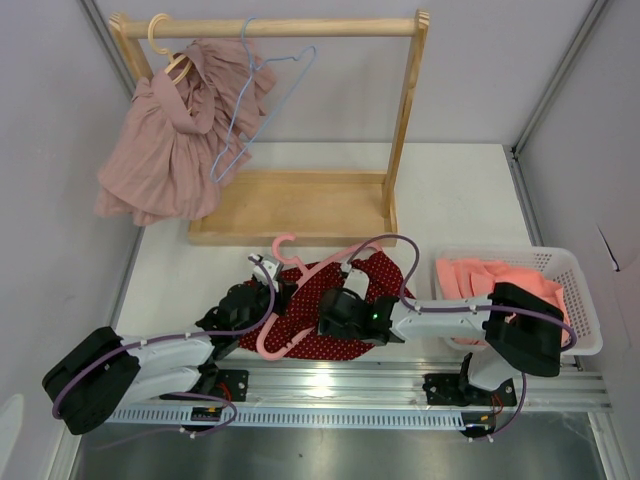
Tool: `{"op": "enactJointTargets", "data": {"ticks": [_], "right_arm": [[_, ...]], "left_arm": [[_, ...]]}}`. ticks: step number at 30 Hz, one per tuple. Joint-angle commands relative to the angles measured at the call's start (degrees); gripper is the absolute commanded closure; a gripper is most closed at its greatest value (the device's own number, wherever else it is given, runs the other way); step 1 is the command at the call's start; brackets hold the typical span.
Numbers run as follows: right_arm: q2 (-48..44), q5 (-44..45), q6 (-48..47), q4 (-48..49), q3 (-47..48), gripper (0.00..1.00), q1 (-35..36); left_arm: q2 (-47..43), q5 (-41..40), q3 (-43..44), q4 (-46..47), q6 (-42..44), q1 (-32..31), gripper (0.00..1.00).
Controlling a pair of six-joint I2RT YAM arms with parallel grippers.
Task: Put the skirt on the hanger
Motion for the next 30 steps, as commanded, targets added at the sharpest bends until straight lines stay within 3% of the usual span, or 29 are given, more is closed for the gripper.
{"op": "enactJointTargets", "data": {"ticks": [1,10,30], "right_arm": [[-2.6,3.2,5.2,9.0,-2.3,0.36,-0.3],[-6.7,9.6,8.9,13.2,-5.3,0.42,0.0],[-5.1,8.7,15.5,16.9,-9.1,0.45,-0.5]], "left_arm": [[0.1,-2.4,1.3,1.8,1.6,0.0,1.0],[0.7,-2.0,1.4,2.0,1.6,0.0,1.0],[1.9,-1.4,1.6,2.4,2.0,0.0,1.0]]}}
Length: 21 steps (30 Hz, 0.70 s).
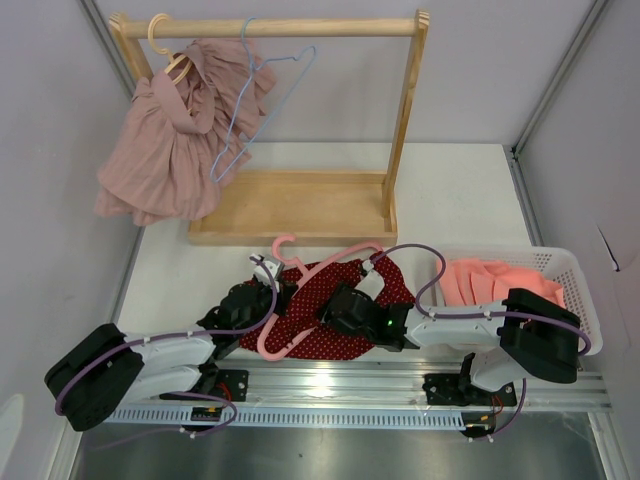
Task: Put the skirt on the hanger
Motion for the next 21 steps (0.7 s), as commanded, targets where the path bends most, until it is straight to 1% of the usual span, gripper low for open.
{"op": "enactJointTargets", "data": {"ticks": [1,8,15,21], "right_arm": [[0.2,3.1,1.9,3.6,-0.4,0.46,-0.1],[1.1,3.2,0.4,4.0,0.5,0.51,-1.5],[1.3,3.3,1.6,3.0,0.7,0.49,-0.1],[1.4,5.3,3.3,1.7,1.2,0.47,2.2]], "left_arm": [[0.3,-1.5,1.5,1.6,2.0,0.0,1.0],[0.2,-1.5,1.5,1.5,2.0,0.0,1.0],[0.3,-1.3,1.7,1.4,1.9,0.0,1.0],[0.6,-1.3,1.8,1.5,2.0,0.0,1.0]]}}
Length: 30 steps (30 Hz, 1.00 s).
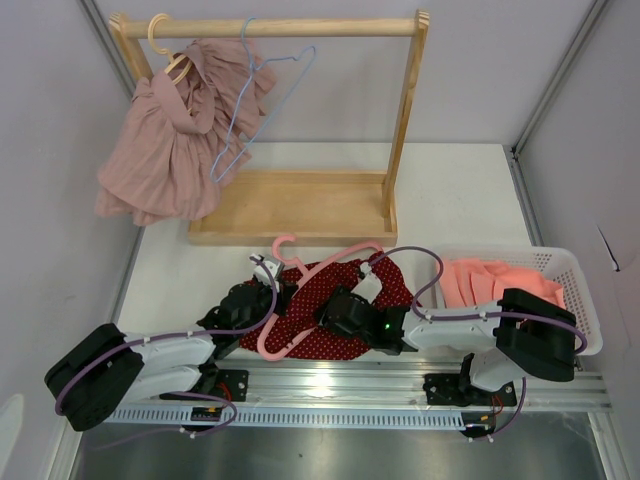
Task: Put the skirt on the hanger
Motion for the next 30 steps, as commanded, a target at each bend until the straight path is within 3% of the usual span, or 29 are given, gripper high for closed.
{"op": "enactJointTargets", "data": {"ticks": [1,30], "right_arm": [[0.5,3.9,2.3,-0.4,1.0,0.47,0.9],[3.0,2.7,3.0,2.0,-0.3,0.49,-0.1]], "left_arm": [[0.6,-1.3,1.6,1.6,1.9,0.0,1.0],[1.5,-1.2,2.2,1.3,1.9,0.0,1.0]]}}
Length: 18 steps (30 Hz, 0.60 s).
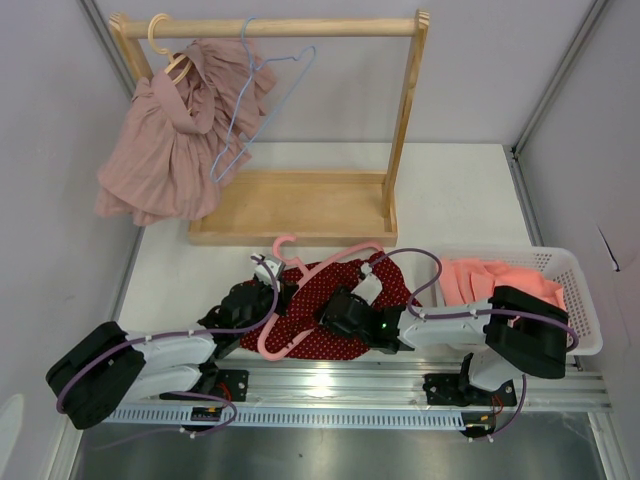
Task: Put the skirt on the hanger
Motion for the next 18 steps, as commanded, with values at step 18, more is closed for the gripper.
{"op": "enactJointTargets", "data": {"ticks": [18], "right_arm": [[2.1,2.8,0.2,0.1,0.9,0.56,-0.6]], "left_arm": [[0.5,-1.2,1.8,1.1,1.9,0.0,1.0]]}}
